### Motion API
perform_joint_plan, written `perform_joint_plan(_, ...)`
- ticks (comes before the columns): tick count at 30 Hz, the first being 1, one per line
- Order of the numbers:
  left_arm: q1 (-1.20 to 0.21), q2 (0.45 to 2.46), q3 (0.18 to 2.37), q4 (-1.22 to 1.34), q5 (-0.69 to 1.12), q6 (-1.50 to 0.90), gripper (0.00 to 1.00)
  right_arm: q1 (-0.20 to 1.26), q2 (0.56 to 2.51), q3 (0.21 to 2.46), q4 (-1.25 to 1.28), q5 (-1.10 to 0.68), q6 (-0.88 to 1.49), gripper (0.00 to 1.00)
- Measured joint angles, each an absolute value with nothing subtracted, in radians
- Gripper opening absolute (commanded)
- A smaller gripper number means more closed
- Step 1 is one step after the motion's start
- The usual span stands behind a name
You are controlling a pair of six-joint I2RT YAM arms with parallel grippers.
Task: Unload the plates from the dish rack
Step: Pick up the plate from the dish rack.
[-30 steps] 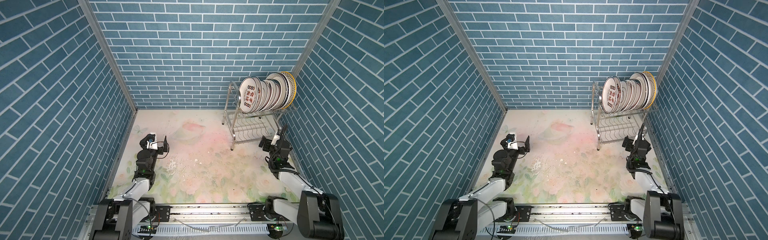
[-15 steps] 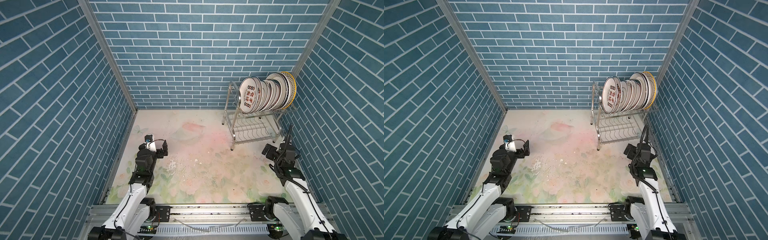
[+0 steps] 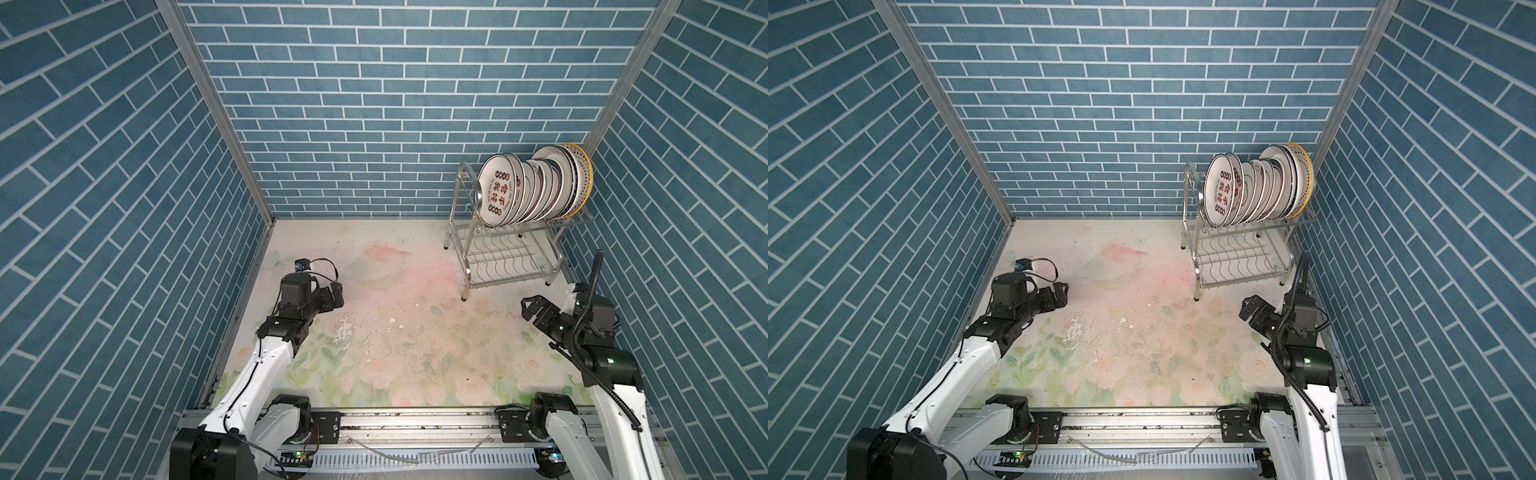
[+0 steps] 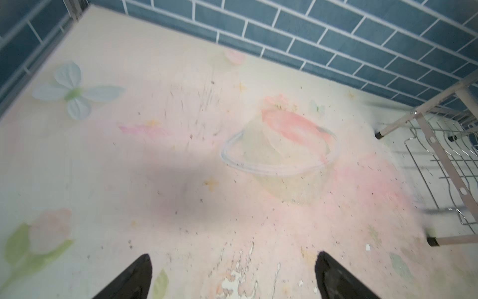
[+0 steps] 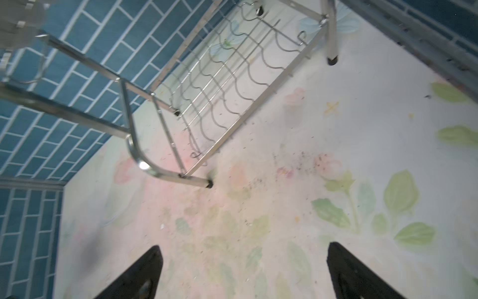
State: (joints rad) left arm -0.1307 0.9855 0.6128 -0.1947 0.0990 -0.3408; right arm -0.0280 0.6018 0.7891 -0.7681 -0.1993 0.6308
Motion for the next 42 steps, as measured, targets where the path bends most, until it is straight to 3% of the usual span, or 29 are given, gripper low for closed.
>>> perform_joint_plan(6,-0.154,0.986,0.665,-0.313,0.169,-0.417,0.99,-0.017,0.656,1.058,-0.864,-0.363,0.632,0.99)
perform_joint_plan(10,-0.243,1.028,0.757,-0.360,0.181,-0.435,0.99,-0.002,0.759,1.227,-0.883,-0.419,0.628,0.99)
perform_joint_plan(24,-0.449,1.101,0.954,-0.361,0.249,-0.507,0.99,0.098,1.244,1.820,-0.922,-0.408,0.590,0.98)
perform_joint_plan(32,-0.467,1.143,1.093,-0.398,0.224,-0.529,0.99,0.277,1.448,2.117,-1.032,-0.230,0.532,0.94)
perform_joint_plan(42,-0.469,1.203,1.136,-0.467,0.205,-0.547,0.99,0.470,1.515,2.184,-1.077,0.153,0.469,0.84)
